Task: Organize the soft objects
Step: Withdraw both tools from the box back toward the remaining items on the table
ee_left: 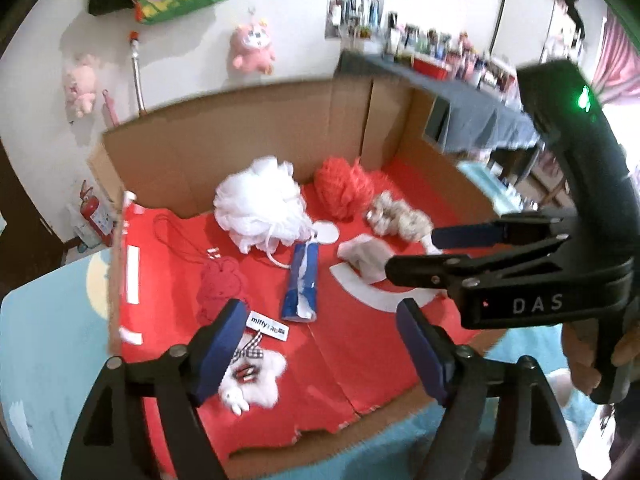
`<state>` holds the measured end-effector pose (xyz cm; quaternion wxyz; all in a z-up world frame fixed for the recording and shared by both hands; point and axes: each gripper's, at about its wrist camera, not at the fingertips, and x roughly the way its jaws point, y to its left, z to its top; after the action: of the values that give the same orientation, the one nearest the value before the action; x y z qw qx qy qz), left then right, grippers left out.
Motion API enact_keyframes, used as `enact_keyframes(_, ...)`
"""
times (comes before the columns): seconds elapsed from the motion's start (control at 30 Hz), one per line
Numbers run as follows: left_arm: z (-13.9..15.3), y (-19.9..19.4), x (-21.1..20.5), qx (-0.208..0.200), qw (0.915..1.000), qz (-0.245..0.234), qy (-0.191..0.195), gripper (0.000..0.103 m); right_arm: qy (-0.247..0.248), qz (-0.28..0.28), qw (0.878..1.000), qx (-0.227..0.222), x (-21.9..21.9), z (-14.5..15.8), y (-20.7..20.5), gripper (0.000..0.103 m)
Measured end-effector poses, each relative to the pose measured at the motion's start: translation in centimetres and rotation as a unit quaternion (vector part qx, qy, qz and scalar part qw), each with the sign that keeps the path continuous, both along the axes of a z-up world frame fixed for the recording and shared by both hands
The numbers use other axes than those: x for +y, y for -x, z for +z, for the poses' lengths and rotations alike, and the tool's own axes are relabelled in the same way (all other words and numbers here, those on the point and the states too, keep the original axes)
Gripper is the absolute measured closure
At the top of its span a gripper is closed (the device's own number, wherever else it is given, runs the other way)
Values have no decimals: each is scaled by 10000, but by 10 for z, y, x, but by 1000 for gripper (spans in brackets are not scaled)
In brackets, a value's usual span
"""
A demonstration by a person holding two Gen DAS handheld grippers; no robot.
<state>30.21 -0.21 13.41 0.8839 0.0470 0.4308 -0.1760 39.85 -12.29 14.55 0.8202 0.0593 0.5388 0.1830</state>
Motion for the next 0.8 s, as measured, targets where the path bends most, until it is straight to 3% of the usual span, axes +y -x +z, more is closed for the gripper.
enact_keyframes(0.2,36,46,6,-571,9978,246,207,7,99,-78,9985,-539,-14,40,44,32)
enact_keyframes(0.47,65,126,12,-1470,9861,682,354,4,403,-229,9815,-1860,-31,101,140,19)
enact_keyframes(0.7,73,188,13,-2005,9746,760,645,0,273,-501,9668,-2491,-53,115,221,16)
enact_keyframes(0.8,73,213,7,-2185,9715,727,566,0,270,-605,9607,-2696,-59,114,250,16)
